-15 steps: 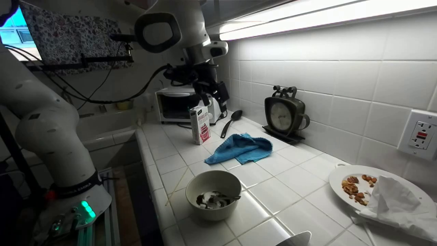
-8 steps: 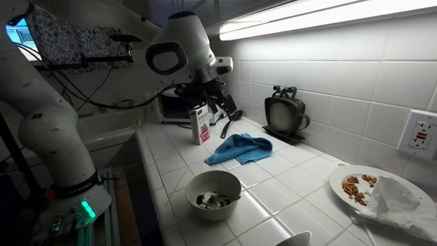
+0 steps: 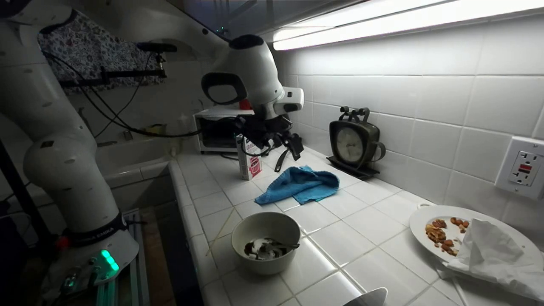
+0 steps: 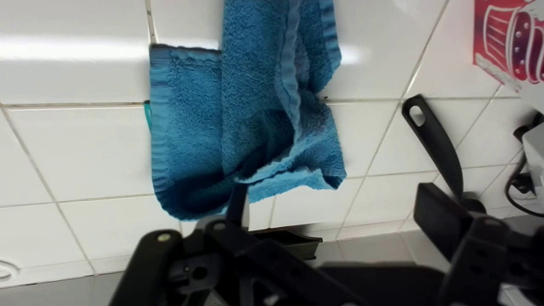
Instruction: Unfold the cloth
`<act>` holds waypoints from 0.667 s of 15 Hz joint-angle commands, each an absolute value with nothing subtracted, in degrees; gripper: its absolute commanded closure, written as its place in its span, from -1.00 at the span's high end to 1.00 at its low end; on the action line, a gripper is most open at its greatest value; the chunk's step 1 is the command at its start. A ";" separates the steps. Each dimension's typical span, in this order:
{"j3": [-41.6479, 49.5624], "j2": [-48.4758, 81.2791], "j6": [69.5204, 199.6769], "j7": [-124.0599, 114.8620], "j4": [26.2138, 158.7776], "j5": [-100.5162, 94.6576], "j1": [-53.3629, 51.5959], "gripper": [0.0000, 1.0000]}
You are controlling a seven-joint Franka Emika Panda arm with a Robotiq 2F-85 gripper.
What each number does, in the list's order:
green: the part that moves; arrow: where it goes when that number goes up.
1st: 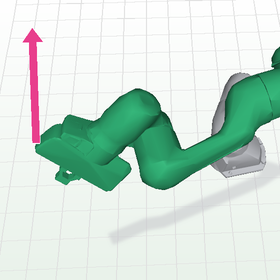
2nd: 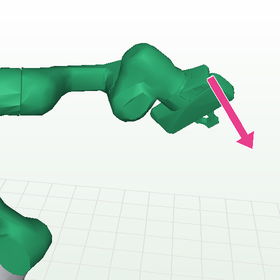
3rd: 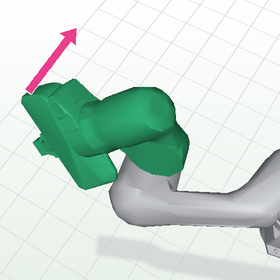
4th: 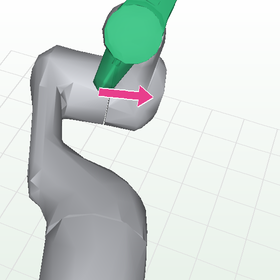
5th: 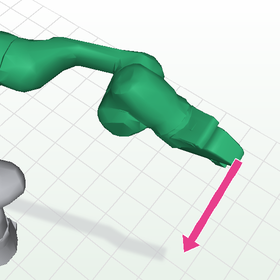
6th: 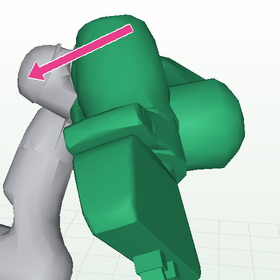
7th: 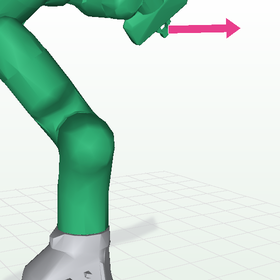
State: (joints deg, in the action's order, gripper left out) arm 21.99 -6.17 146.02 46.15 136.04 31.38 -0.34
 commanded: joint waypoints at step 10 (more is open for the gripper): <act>11.78 9.61 142.10 47.26 125.05 43.45 11.13 -0.08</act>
State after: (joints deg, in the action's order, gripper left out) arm 14.24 7.18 144.03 47.18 128.16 40.79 8.30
